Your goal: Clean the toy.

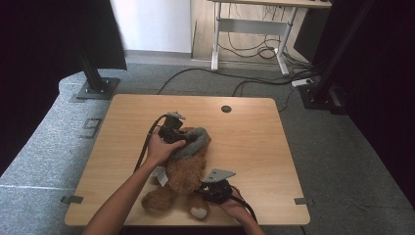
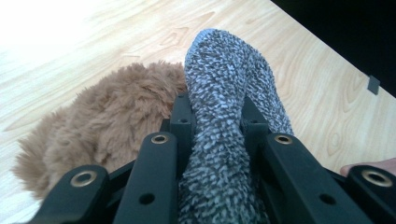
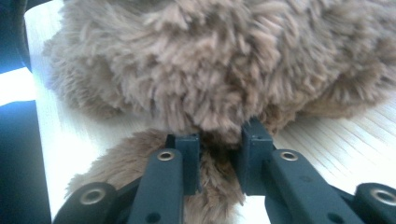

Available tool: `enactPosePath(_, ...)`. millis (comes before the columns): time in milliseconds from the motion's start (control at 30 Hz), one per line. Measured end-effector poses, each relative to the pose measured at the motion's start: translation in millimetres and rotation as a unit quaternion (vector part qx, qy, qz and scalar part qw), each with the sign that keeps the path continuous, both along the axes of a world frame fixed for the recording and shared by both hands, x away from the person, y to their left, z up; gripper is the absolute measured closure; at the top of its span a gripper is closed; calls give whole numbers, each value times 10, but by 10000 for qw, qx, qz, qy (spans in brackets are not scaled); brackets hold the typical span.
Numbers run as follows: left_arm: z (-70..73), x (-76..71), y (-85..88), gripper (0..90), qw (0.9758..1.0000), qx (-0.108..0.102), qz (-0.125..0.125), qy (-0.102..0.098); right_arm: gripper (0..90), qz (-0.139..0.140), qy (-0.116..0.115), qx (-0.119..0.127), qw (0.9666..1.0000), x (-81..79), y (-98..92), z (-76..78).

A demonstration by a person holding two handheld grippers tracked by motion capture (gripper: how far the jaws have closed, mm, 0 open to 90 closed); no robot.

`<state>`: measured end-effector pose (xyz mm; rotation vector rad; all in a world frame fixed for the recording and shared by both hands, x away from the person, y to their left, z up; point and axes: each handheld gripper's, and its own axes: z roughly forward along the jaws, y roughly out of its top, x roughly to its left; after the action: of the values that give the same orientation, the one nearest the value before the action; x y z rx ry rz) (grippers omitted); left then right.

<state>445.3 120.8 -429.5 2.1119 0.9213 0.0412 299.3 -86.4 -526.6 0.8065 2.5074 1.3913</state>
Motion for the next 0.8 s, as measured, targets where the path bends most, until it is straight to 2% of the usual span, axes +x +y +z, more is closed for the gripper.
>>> enactPosePath(100,22,40,120,727,9998,-142,152,-22,757,-47,36,13,10000,22,-40,-5)
enactPosePath(200,12,109,281,727,9990,-299,333,68,763,-55,53,44,10000,31,-59,-13)
enactPosePath(333,-28,162,417,727,9978,-374,547,69,766,-46,49,53,10000,31,-58,-8)
enactPosePath(467,-74,195,562,727,9964,-399,732,158,766,-47,75,66,9999,32,-63,-12)
enactPosePath(633,-115,140,684,728,9962,-422,730,211,764,-40,69,60,9999,37,-58,-19)
enactPosePath(800,-107,68,796,729,9957,-674,575,265,761,-74,69,66,9999,39,-50,-24)
